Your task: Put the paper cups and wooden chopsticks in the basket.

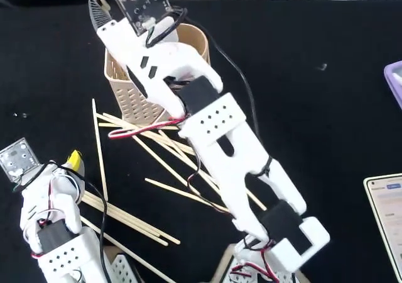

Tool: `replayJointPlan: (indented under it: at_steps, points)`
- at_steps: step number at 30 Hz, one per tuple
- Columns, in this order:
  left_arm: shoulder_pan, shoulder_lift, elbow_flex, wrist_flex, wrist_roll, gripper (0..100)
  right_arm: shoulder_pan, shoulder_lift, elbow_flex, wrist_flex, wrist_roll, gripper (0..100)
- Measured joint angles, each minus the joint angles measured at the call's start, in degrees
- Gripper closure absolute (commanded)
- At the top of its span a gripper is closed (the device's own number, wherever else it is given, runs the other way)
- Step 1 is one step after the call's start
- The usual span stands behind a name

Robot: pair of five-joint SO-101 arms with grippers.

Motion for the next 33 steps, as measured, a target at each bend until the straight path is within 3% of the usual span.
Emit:
replayJointPlan:
  at_steps: [6, 16, 33]
  points:
    - [0.0, 0.0, 0.0, 0.0, 0.0, 72, -0.1, -1.1, 9.6, -1.6, 0.0, 98.8]
    - [0.0, 0.0, 0.0, 0.0, 0.0, 72, -0.2, -11.9, 35.8, -24.4, 0.0, 98.8]
    - [0.0, 0.0, 0.0, 0.0, 0.0, 72, -0.2, -11.5, 41.9, -27.5, -5.2, 98.8]
